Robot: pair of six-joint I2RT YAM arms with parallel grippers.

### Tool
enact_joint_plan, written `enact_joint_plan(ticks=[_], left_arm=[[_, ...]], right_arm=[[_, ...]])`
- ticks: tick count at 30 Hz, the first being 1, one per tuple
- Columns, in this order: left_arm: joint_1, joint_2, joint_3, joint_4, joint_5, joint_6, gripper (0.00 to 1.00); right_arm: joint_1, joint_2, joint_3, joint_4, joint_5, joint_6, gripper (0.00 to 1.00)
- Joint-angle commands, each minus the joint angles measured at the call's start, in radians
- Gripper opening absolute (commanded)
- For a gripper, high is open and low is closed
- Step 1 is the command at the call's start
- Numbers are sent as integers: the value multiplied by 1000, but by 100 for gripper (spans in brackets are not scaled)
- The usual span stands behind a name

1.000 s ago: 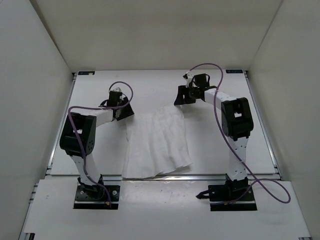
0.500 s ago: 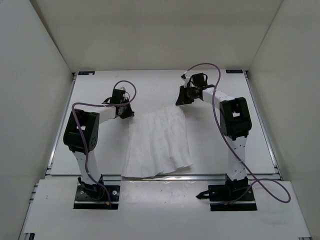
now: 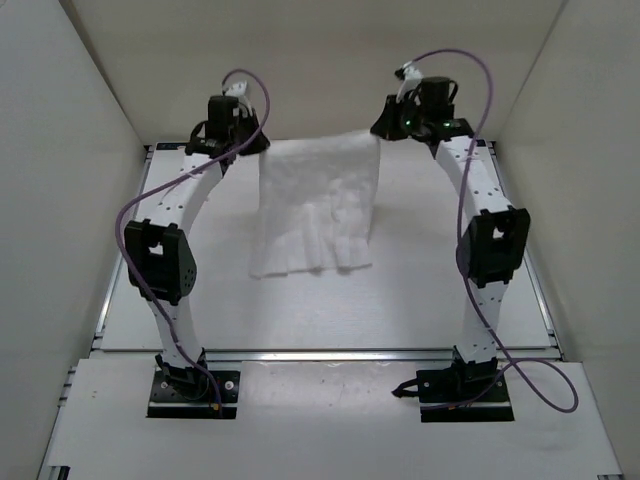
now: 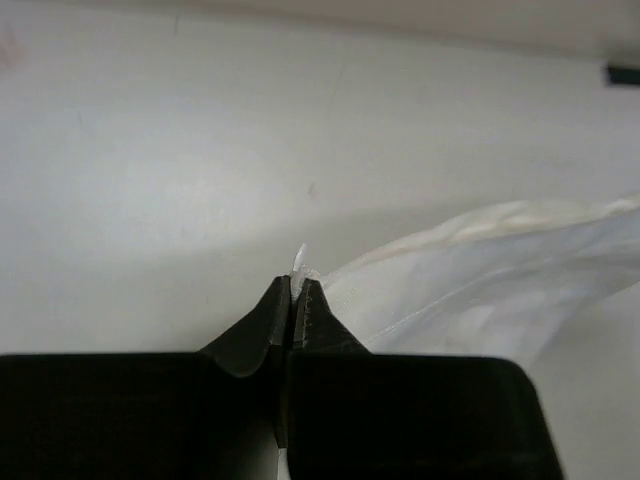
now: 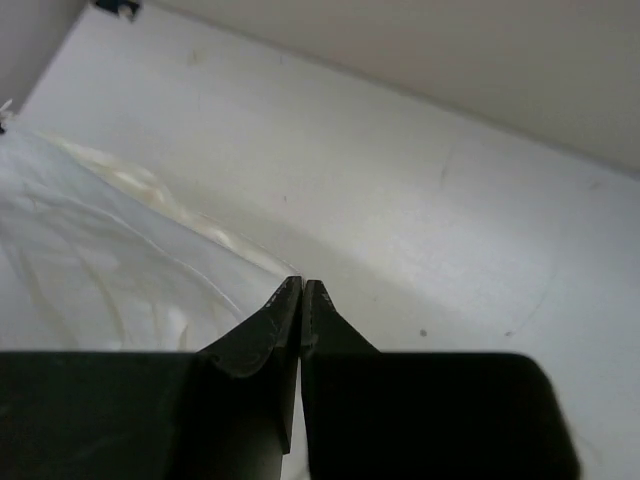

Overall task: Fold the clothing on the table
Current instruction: Flatten the skirt out

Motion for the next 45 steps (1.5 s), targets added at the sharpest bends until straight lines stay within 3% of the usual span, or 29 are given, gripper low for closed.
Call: enact_joint_plan(ticks=[1,3,5,6,8,10,13,15,17,20,25,28,30,33,37,38,40,43,45], left_arm=[[-12,-96,225,-70,2,105,0],[-32,-177,262,-69,-31,127,0],[-72,-280,177,-11,-60,157,0],[-89,-362,79,20,-97,170,0],[-146,-487,-112,101,-129,177,0],[-187,-678,-407,167,-171,173,0],[-306,-894,-670,111,-272,179,0],[-371,-1025,-767,7,-316,133,0],[-384,-1145,-810,-70,-271,89,0],[-309,-1250,-758,-182,-237,53,0],[-272,-1085,-583,-175,-278,153,0],[-224,-939,-594,-54,-256,167,0],[-162,-844,-588,6,-161,144,0],[-178,-681,-551,55,-151,134,0],[-190,-497,-377,26,-136,164,0],[-196,-421,-270,-9,-131,162,0],[-218,-317,-82,-75,-102,177,0],[-278,-219,287,-150,-117,205,0],[-260,-246,381,-128,-56,140,0]], right_arm=[[-23,-264,110,20,65,-54,0],[-12,-370,43,46,113,-92,0],[6,-535,-155,114,177,-152,0],[16,-631,-228,144,220,-160,0],[22,-785,-564,263,252,-142,0],[-4,-926,-777,285,230,-79,1],[34,-1167,-1050,192,269,-25,0],[87,-1353,-1196,74,329,35,0],[111,-1448,-1245,0,337,79,0],[53,-1476,-1226,-40,276,104,0],[-142,-1294,-1152,159,27,115,0],[-127,-1135,-1085,225,59,74,0],[-86,-1023,-1013,213,46,52,0],[-40,-877,-965,233,-40,67,1],[28,-795,-1052,346,-77,150,43],[46,-781,-1078,369,-73,171,55],[63,-761,-1104,392,-82,213,61],[33,-769,-1146,426,-93,257,61],[14,-795,-1155,425,-82,260,63]])
